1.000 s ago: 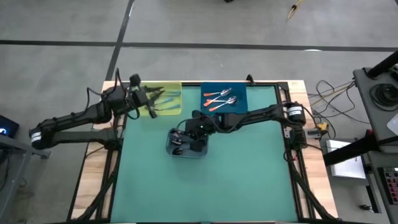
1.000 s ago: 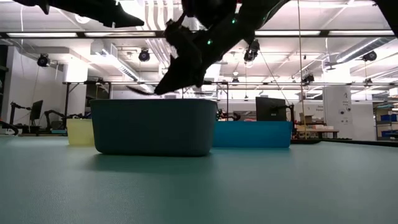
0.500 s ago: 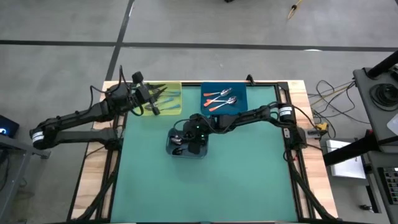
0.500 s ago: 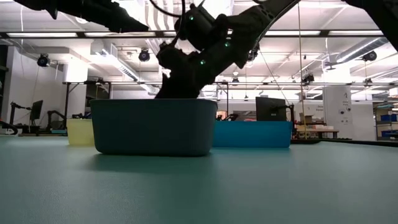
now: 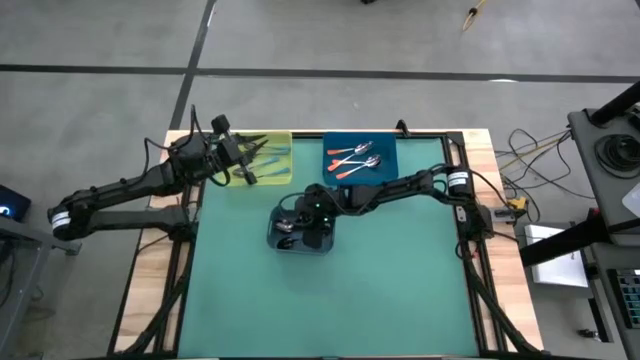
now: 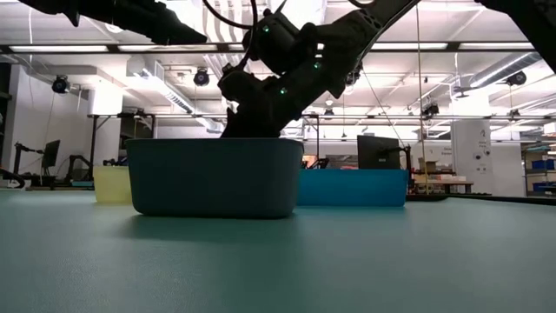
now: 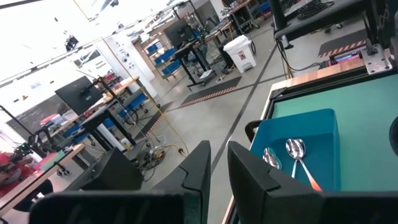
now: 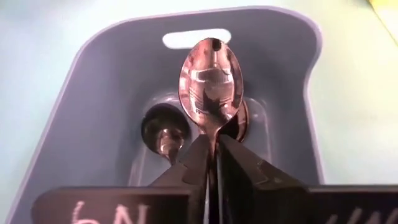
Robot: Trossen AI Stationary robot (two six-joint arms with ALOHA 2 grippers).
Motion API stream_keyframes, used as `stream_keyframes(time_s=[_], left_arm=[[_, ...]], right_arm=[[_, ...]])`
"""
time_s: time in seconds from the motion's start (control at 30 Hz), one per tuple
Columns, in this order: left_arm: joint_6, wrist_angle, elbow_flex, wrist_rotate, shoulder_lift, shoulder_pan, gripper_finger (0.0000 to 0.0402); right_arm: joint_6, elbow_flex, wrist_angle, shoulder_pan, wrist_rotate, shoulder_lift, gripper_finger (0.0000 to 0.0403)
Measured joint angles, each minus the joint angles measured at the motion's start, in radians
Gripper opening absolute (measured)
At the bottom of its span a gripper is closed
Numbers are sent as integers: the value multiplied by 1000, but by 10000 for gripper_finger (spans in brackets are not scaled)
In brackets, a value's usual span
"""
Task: Sort silverware by color (type)
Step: Put the black spoon into the gray bin, then adjust the blue spoons in the green bin
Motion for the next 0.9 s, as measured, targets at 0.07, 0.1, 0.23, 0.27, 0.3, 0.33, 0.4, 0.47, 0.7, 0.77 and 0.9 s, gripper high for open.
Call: stream_keyframes(time_s=[0.07, 0.1, 0.23, 0.27, 0.3, 0.33, 0.4, 0.47, 0.7, 0.77, 0.9], left_arm=[[0, -1, 0, 0, 0, 0, 38], [0, -1, 0, 0, 0, 0, 38], [0, -3, 0, 0, 0, 0, 38], [0, -3, 0, 0, 0, 0, 38], [0, -3, 0, 0, 0, 0, 38], [0, -3, 0, 0, 0, 0, 38], [0, -6, 0, 0, 0, 0, 38], [0, -21, 0, -1, 0, 0, 38], [-5, -112, 0, -1, 0, 0, 38], [-7, -151, 0, -1, 0, 0, 38], [-29, -217, 0, 0, 0, 0, 38]], right_arm=[[0, 0, -1, 1, 0, 0, 44], [0, 0, 0, 1, 0, 0, 53], [-3, 0, 0, -2, 0, -2, 91], [-7, 0, 0, -4, 0, -2, 98], [-12, 0, -1, -5, 0, -5, 105], [-20, 0, -2, -8, 0, -9, 111], [-43, 0, -5, -14, 0, -28, 120], [-82, 0, -18, -25, 0, -58, 126], [-283, -7, -122, -111, 0, -181, 120], [-333, -27, -123, -148, 0, -208, 113], [-392, -69, -121, -230, -9, -233, 101]])
